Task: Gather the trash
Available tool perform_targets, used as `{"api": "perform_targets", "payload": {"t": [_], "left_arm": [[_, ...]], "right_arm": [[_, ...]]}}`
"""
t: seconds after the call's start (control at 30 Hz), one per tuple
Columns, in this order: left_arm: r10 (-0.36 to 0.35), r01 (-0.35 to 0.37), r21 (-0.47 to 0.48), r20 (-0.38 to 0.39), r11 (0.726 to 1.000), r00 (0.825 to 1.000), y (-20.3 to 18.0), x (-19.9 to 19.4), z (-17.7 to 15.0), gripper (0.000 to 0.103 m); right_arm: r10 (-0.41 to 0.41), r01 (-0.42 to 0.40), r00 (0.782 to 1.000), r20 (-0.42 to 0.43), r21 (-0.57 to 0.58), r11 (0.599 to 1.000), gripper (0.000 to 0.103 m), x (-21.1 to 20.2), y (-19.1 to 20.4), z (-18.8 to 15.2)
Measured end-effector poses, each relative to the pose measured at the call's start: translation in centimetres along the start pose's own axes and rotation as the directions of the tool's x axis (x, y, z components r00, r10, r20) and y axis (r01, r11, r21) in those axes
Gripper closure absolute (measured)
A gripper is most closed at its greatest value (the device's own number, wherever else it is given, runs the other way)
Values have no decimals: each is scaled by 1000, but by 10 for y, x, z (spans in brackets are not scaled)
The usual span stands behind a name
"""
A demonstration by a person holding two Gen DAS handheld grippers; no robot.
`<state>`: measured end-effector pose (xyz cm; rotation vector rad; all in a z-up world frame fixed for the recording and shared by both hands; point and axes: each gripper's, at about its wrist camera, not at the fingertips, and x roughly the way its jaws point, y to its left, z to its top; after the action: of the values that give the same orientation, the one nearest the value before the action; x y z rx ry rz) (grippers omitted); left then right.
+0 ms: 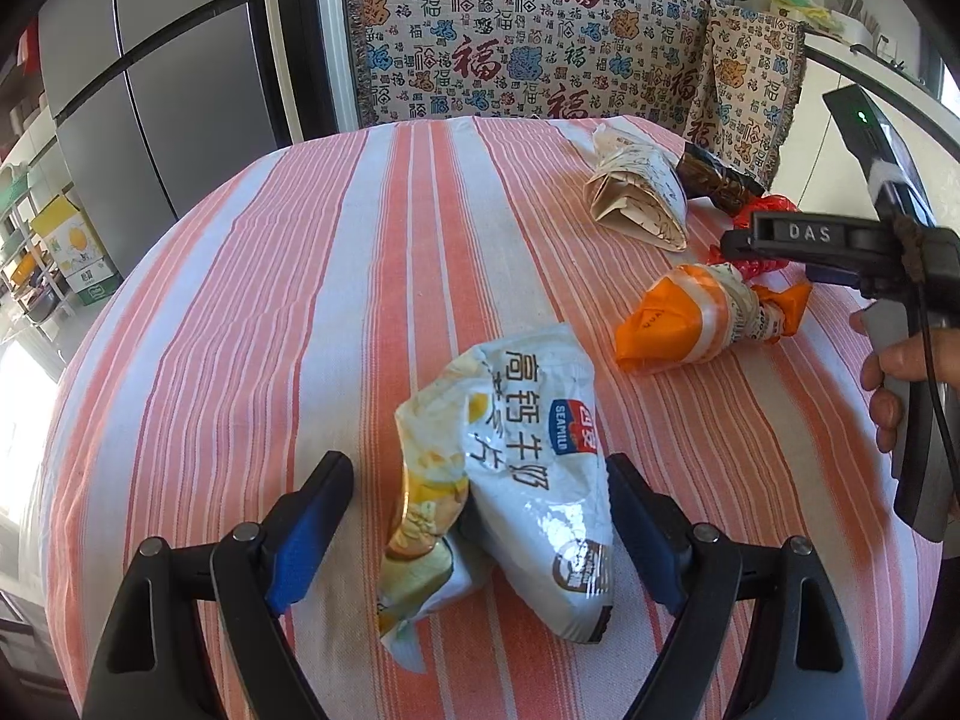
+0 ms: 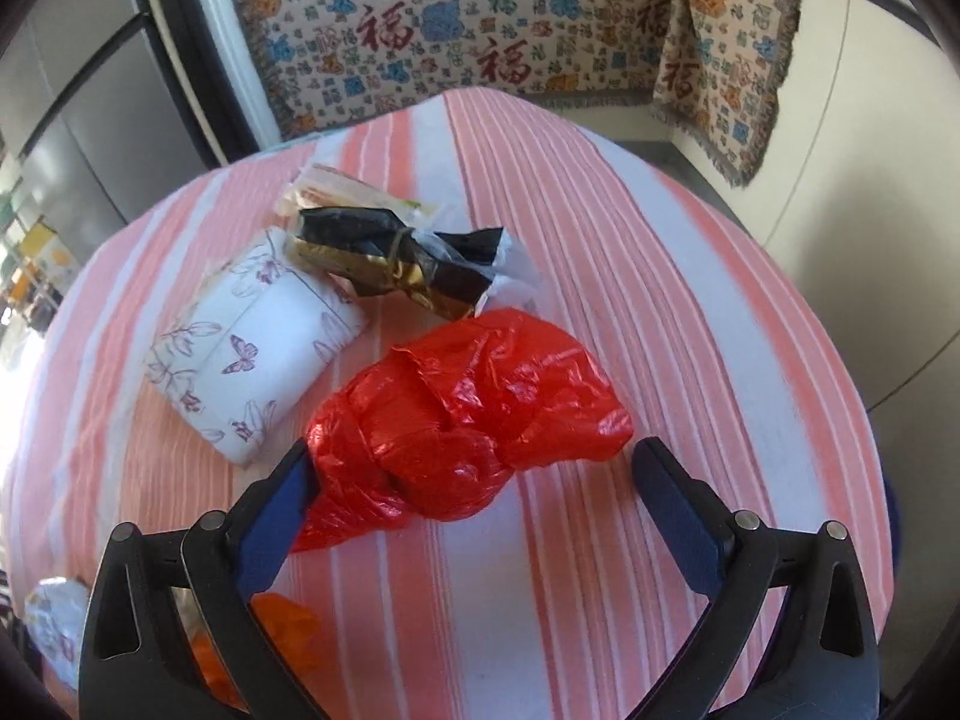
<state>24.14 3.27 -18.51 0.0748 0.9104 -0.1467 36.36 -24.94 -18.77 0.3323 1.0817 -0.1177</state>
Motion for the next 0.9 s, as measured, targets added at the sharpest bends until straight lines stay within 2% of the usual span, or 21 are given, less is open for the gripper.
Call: {"api": "perform_targets", "payload": {"t": [0.03, 0.07, 0.1, 0.13, 0.17, 0.2, 0.27, 0.37, 0.47, 0.53, 0.57, 0.6, 0.7, 0.8, 0.9], "left_arm": [[0, 0, 0, 0, 1000, 1000, 0, 0, 0, 16], [0, 0, 0, 0, 1000, 1000, -1, 0, 0, 16], [0, 0, 0, 0, 1000, 1000, 0, 0, 0, 16], [0, 0, 0, 0, 1000, 1000, 0, 0, 0, 16], [0, 0, 0, 0, 1000, 1000, 0, 1, 0, 16], [0, 0, 0, 0, 1000, 1000, 0, 0, 0, 16], [0, 0, 0, 0, 1000, 1000, 0, 1, 0, 16], [0, 0, 0, 0, 1000, 1000, 0, 1, 0, 16], [0, 0, 1, 1, 1000, 1000, 0, 1, 0, 16], [0, 0, 1, 1, 1000, 1000, 0, 1, 0, 16], [-1, 1, 1, 1, 1000, 1000, 0, 1, 0, 16], [0, 0, 1, 1, 1000, 1000, 0, 0, 0, 16], [-1, 1, 1, 1, 1000, 1000, 1, 1, 0, 16], [-1, 1, 1, 1, 1000, 1000, 0, 0, 0, 16], [-1, 1, 2, 1, 1000, 1000, 0, 0, 0, 16]], "right_arm": [[-2, 2, 1000, 7, -41, 999, 3, -3, -2, -6], [-1, 3, 1000, 19, -76, 997, 10, -7, -4, -12], [-8, 12, 999, 35, -109, 994, 23, -11, -7, -17], [-2, 8, 999, 46, -126, 992, 29, -16, -12, -22], [12, -5, 999, 50, -135, 991, 46, -20, -18, -26], [30, -23, 998, 54, -139, 990, 55, -24, -23, -29], [107, -98, 993, 55, -145, 985, 56, -32, -36, -36], [160, -147, 986, 46, -213, 966, 56, -46, -45, -48], [228, -223, 974, -21, -311, 924, 53, -58, -52, -64], [203, -201, 979, -36, -375, 905, 46, -65, -58, -74], [177, -174, 984, -28, -392, 903, 31, -68, -60, -78], [165, -158, 986, -16, -392, 906, 23, -72, -63, -81], [175, -176, 984, -30, -299, 938, 23, -76, -76, -82], [202, -206, 979, -42, -117, 972, 17, -80, -86, -82], [293, -291, 956, -20, 65, 954, 14, -84, -88, -84]]}}
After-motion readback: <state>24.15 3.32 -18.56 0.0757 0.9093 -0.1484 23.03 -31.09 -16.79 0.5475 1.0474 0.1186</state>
